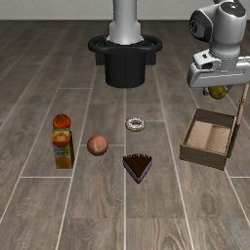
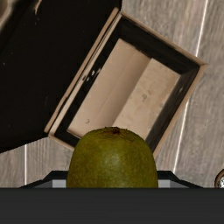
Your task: Pick up the kiwi and place it in the box
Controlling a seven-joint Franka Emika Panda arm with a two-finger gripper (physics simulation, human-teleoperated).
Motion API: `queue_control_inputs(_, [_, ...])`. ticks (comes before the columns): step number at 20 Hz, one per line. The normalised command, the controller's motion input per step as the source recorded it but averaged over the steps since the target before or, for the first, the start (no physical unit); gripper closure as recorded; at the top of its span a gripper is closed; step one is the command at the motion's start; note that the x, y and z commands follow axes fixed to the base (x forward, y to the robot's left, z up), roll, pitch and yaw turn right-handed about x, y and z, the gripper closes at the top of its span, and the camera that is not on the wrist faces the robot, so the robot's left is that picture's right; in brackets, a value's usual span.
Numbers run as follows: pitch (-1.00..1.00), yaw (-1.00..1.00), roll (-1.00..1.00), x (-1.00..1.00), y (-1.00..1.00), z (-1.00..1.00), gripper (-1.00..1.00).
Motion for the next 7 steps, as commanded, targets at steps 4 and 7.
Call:
queue_control_inputs(4, [0.0,0.0,0.0,0.0,0.0,0.0,-1.0])
queue_control_inputs(7, [0.0,0.0,0.0,0.0,0.0,0.0,-1.0])
